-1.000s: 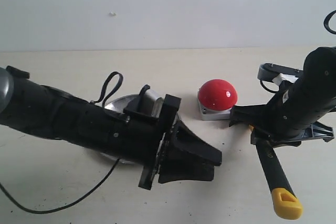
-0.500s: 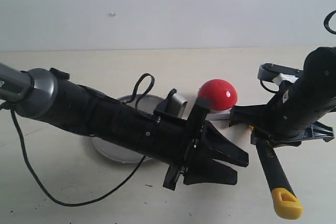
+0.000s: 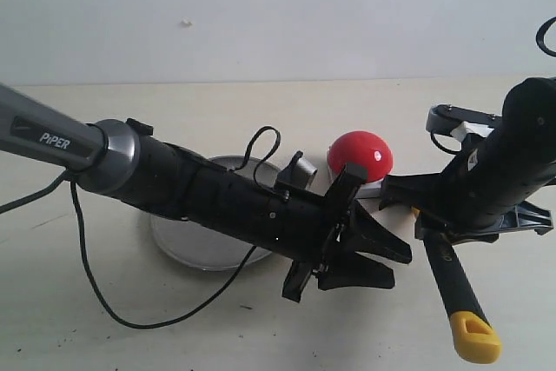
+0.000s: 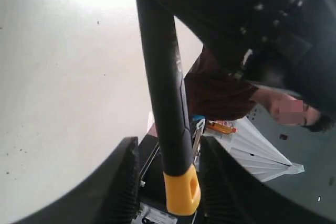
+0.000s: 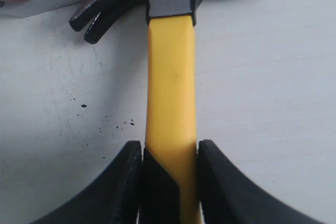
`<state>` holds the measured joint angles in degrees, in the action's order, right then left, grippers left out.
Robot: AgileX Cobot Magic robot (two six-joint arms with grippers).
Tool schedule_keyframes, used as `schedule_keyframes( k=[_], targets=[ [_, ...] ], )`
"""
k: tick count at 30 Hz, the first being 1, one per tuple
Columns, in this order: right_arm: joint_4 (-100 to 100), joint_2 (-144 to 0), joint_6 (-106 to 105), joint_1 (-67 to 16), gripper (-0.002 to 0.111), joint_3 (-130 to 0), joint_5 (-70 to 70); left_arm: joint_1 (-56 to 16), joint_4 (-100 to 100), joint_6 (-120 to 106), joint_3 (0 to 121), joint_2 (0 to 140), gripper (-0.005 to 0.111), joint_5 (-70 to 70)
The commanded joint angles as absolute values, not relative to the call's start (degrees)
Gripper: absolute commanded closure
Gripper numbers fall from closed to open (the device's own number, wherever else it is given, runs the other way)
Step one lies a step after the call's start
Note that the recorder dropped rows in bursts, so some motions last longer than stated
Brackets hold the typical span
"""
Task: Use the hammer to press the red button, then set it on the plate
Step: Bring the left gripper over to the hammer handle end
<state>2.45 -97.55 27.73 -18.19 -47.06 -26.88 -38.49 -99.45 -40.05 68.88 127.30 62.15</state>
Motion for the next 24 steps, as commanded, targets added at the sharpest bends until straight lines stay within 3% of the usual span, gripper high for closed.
schedule_keyframes(
  k=[1, 9, 16, 24],
  targets=[
    [2.9, -96.7, 27.3, -18.1, 0.108, -47.7, -25.9, -39.0, -99.9, -39.6, 69.3, 127.3, 0.069, 61.9],
    [3.1, -96.7, 27.5, -18.1, 0.108, -47.7, -25.9, -41.6, -99.9, -38.9, 70.9, 128.0, 0.068, 62.3],
    [4.4, -96.7, 27.4, -18.1, 0.108, -47.7, -26.4, -44.0, -99.9, -36.8, 74.6, 128.7, 0.047, 62.5],
    [6.0, -96.7, 26.8, -18.1, 0.108, -47.7, -27.0, -44.6, -99.9, -36.9, 74.6, 130.4, 0.047, 62.6]
  ],
)
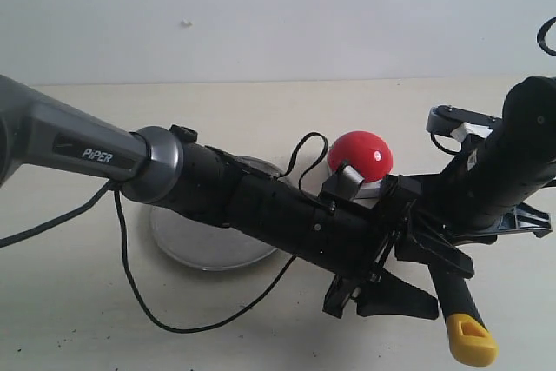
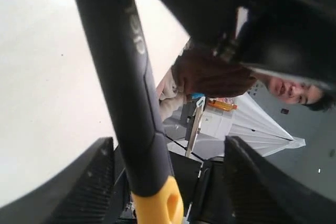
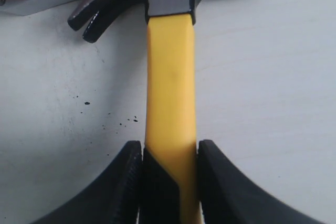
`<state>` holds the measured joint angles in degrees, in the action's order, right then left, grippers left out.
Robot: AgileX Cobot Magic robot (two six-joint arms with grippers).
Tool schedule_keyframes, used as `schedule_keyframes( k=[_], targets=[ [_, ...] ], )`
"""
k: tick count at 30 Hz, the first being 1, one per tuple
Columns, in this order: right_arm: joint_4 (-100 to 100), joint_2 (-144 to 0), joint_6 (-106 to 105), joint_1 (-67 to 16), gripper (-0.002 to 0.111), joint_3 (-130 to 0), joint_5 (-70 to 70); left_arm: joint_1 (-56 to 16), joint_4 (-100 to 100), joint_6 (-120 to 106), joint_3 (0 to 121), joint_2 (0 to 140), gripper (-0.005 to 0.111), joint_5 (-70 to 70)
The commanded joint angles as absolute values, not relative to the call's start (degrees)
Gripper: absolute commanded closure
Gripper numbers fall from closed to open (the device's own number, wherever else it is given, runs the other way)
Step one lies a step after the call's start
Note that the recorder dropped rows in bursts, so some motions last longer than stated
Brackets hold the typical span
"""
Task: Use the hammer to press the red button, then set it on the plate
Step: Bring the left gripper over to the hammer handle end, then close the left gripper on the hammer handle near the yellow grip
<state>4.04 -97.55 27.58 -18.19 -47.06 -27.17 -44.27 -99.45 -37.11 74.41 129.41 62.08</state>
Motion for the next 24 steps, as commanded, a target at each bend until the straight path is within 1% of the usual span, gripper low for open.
schedule_keyframes(
  k=[1, 11, 24],
  targets=[
    [6.6, -96.7, 26.2, -18.1, 0.108, -47.7, -27.0, -44.6, -99.9, -36.8, 74.6, 130.6, 0.047, 62.6],
    [9.0, -96.7, 25.2, -18.1, 0.108, -47.7, -26.6, -45.2, -99.9, -37.4, 74.6, 131.4, 0.047, 62.6],
    [9.3, -96.7, 25.2, -18.1, 0.108, -47.7, -26.9, -46.6, -99.9, -35.7, 74.6, 131.4, 0.047, 58.2]
  ],
)
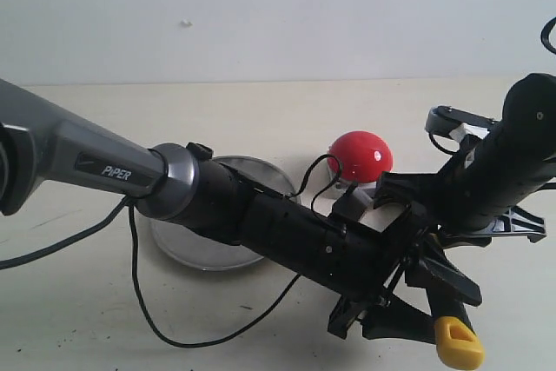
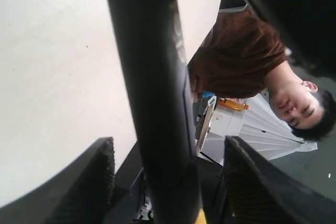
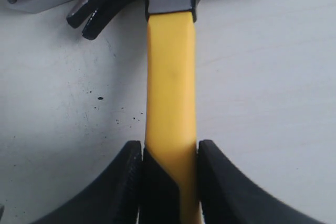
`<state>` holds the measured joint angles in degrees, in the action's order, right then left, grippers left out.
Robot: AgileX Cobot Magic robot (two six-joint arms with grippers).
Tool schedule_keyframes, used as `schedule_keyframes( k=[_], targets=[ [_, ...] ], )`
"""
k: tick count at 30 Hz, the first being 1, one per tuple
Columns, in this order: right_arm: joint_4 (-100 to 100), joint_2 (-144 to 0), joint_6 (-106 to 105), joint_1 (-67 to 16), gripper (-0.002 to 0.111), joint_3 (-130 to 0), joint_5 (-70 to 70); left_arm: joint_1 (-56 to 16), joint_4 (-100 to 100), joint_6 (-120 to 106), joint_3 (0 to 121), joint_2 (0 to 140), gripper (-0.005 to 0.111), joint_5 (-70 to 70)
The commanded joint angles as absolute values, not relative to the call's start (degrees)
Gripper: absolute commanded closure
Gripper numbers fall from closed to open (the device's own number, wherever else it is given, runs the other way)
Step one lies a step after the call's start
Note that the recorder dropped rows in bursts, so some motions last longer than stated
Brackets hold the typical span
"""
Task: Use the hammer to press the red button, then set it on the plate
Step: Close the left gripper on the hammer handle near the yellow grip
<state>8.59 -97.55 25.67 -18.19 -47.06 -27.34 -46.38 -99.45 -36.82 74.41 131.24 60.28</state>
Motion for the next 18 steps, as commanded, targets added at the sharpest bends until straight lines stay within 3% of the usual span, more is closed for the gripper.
schedule_keyframes(
  k=[1, 9, 15, 18],
  targets=[
    [9.4, -96.7, 25.2, -18.1, 0.108, -47.7, -27.0, -46.6, -99.9, -35.7, 74.6, 131.4, 0.047, 58.1],
    [9.4, -96.7, 24.6, -18.1, 0.108, -47.7, -27.1, -46.8, -99.9, -35.7, 75.6, 131.4, 0.048, 58.2],
    [9.4, -96.7, 23.0, -18.1, 0.108, -47.7, -27.6, -47.3, -99.9, -35.3, 77.5, 133.3, 0.065, 60.7],
    [9.4, -96.7, 23.0, -18.1, 0.108, -47.7, -27.6, -47.6, -99.9, -35.2, 78.0, 133.3, 0.066, 61.0]
  ],
)
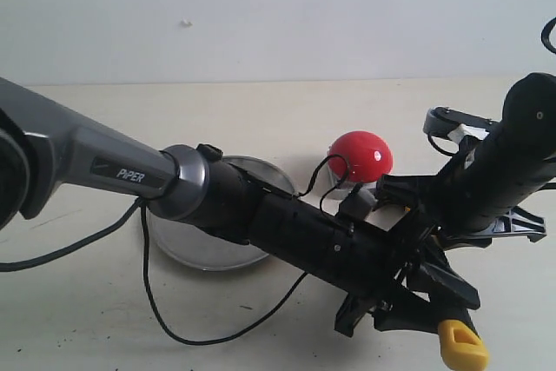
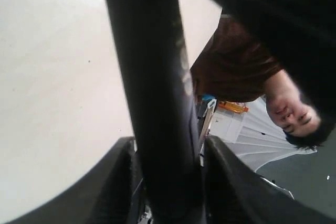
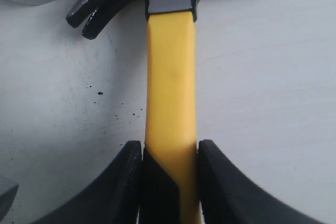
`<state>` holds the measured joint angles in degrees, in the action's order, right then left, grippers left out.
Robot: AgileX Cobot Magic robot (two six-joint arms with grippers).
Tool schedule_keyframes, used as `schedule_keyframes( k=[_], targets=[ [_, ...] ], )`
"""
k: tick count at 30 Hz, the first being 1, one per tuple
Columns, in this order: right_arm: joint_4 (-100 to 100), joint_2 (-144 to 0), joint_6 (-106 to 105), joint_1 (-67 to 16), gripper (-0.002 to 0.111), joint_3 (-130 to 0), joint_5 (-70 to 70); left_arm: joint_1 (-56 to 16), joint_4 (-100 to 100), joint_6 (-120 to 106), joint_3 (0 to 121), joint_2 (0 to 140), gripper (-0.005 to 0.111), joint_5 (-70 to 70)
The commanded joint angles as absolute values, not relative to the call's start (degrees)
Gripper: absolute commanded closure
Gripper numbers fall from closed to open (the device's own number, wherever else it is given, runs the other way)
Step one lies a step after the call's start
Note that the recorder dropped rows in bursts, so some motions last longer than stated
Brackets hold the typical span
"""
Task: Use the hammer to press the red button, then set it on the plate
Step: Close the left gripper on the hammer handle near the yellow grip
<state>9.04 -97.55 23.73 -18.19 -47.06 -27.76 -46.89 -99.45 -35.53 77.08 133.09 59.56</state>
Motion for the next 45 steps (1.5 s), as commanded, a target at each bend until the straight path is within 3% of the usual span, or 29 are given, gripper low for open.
schedule_keyframes(
  k=[1, 19, 22, 25, 32, 34, 38, 45],
  targets=[
    [9.4, -96.7, 22.7, -18.1, 0.108, -47.7, -27.6, -47.6, -99.9, -35.2, 78.0, 133.3, 0.066, 60.8],
    [10.2, -96.7, 22.0, -18.1, 0.108, -47.7, -27.6, -47.6, -99.9, -35.5, 78.1, 133.3, 0.07, 60.5],
    [10.2, -96.7, 22.0, -18.1, 0.108, -47.7, -27.6, -47.6, -99.9, -35.5, 78.1, 133.3, 0.083, 60.5],
    [10.2, -96.7, 22.0, -18.1, 0.108, -47.7, -27.6, -47.6, -99.9, -35.7, 78.1, 133.3, 0.104, 60.5],
    [10.2, -96.7, 22.0, -18.1, 0.107, -47.7, -27.6, -47.6, -99.9, -36.6, 78.1, 133.3, 0.107, 61.3],
    [10.2, -96.7, 22.0, -18.1, 0.098, -47.7, -27.6, -47.6, -99.9, -37.5, 78.1, 133.3, 0.107, 62.3],
    [10.2, -96.7, 22.0, -18.1, 0.066, -47.7, -27.7, -47.6, -99.9, -38.9, 78.1, 133.3, 0.107, 63.8],
    [9.9, -96.6, 22.2, -18.1, 0.046, -47.7, -27.3, -47.6, -99.9, -39.4, 78.1, 133.3, 0.107, 64.2]
  ],
)
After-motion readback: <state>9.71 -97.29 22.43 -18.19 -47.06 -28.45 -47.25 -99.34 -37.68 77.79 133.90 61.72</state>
